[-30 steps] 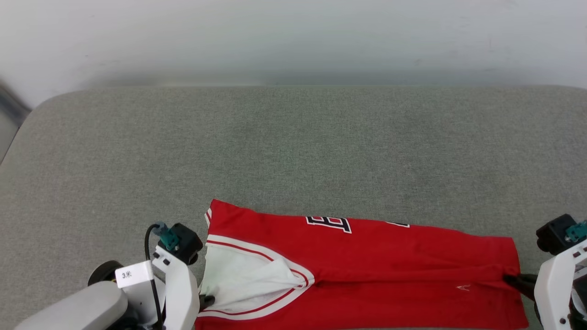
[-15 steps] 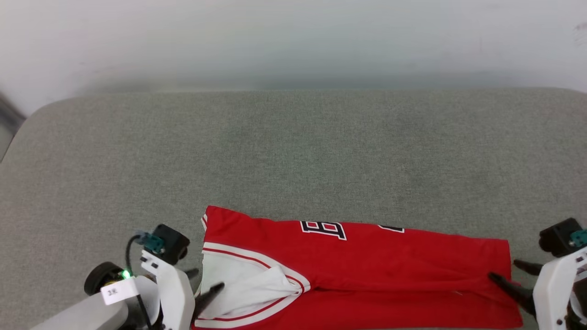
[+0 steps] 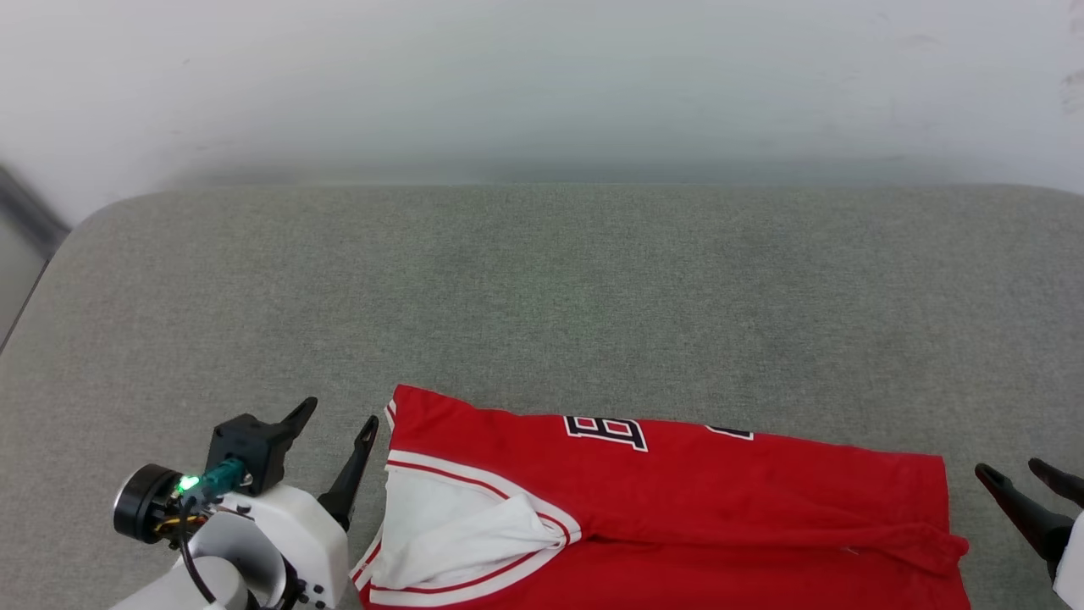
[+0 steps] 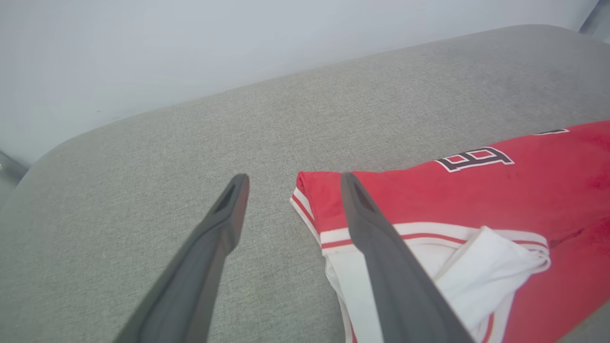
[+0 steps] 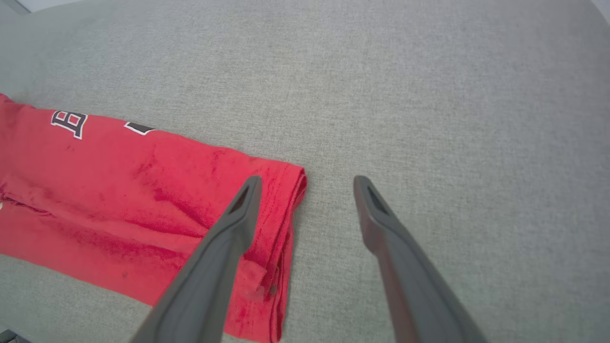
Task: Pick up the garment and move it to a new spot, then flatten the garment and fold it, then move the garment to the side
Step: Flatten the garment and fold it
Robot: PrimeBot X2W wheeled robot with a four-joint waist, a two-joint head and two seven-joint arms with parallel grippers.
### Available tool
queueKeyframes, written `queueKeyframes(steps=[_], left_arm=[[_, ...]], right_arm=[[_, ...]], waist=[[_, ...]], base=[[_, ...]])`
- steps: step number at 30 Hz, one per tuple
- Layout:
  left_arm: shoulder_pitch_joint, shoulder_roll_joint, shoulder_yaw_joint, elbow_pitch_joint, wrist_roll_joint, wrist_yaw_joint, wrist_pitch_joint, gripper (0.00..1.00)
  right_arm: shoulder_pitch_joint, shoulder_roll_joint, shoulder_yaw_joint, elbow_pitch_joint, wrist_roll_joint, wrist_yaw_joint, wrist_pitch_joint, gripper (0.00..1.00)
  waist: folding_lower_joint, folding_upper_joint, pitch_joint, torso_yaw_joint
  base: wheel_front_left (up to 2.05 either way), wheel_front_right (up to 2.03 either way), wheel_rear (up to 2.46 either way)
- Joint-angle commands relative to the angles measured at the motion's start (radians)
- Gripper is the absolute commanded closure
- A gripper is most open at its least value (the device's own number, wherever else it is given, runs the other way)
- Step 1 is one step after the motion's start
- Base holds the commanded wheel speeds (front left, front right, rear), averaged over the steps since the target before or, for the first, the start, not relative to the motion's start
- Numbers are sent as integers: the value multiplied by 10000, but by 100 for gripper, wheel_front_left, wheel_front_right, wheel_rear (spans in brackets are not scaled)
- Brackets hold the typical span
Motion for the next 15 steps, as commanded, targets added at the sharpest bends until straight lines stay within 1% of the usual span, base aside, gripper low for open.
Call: queueKeyframes(steps=[1,4,8,9,13,14,15], left_arm=[[203,-184,54,52,172,168,-246,0],[348,-477,306,139,395,477,-579,0],[602,-873,786,304,809,822,-746,0],[803,-1229,1475,198,1354,1058,-771,0],[1357,-1728,2455,1,2227,1219,-767,0],[1357,-1728,2455,1,2227,1219,-767,0],[1486,-1856,2726,-35,2445,1245,-768,0]], right_arm=[[250,164,-228,168,113,-3,61,0],[481,452,-543,509,172,-3,232,0],[631,876,-800,853,176,-3,356,0],[703,1237,-821,1075,199,-3,448,0],[709,1569,-704,1294,239,-3,701,0],[709,1569,-704,1294,239,-3,701,0],[709,1626,-672,1361,265,-3,771,0]], waist=[[0,0,44,48],[0,0,110,138],[0,0,197,245],[0,0,261,325],[0,0,337,421],[0,0,337,421],[0,0,360,443]], base=[[0,0,0],[0,0,0],[0,0,0],[0,0,0],[0,0,0],[0,0,0],[0,0,0]])
